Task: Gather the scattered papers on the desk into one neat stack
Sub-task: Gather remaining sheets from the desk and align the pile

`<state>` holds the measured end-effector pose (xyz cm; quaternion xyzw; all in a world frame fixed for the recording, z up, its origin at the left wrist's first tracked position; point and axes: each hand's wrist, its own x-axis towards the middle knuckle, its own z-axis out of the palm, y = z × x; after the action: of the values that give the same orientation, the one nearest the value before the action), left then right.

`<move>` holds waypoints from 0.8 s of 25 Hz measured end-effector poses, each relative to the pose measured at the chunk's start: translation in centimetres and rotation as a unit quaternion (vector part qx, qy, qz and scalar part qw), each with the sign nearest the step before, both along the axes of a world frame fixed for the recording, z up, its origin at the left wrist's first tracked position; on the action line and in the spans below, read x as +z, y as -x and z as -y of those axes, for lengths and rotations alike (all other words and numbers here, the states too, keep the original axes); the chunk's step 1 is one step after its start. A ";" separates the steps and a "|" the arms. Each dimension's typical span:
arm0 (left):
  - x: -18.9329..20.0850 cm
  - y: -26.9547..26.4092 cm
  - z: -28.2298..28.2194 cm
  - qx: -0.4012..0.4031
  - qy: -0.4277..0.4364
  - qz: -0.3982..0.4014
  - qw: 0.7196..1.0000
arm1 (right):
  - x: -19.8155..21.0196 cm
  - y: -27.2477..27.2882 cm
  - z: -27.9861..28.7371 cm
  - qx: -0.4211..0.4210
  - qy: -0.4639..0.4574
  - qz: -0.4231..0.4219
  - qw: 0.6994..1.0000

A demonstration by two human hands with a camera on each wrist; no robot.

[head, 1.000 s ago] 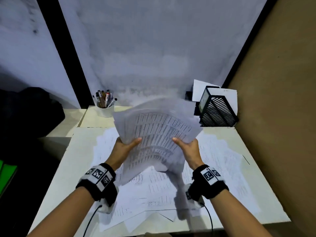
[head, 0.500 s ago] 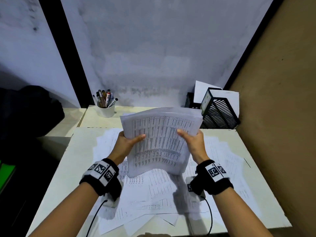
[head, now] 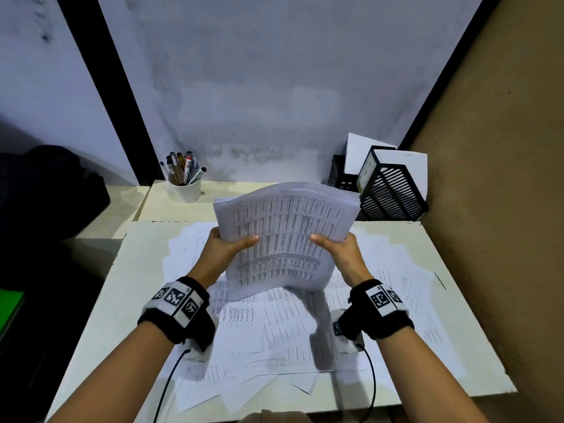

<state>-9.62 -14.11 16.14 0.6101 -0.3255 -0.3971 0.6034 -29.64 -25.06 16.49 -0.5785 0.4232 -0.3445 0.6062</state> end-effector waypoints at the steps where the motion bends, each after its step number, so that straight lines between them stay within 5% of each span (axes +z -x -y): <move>1: 0.6 0.0 0.0 0.014 0.012 0.000 1.000 | 0.9 -0.2 0.1 -0.015 0.012 0.032 0.999; 6: 4.4 1.0 1.2 0.119 0.119 0.031 0.985 | 4.4 -2.2 0.4 -0.139 0.098 0.106 0.980; 12: 5.1 1.2 2.2 0.175 0.132 0.045 0.975 | 4.6 -2.4 1.0 -0.180 0.078 0.124 0.973; 17: 4.8 1.0 1.9 0.153 0.147 0.060 0.975 | 4.2 -1.5 1.6 -0.091 0.087 0.142 0.982; 20: 3.1 0.4 1.0 0.063 0.116 0.060 0.989 | 1.6 -0.3 2.0 0.021 0.014 0.061 0.998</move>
<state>-10.02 -15.11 19.24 0.5781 -0.3657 -0.2805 0.6734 -29.34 -27.03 18.13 -0.5733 0.3686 -0.3726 0.6299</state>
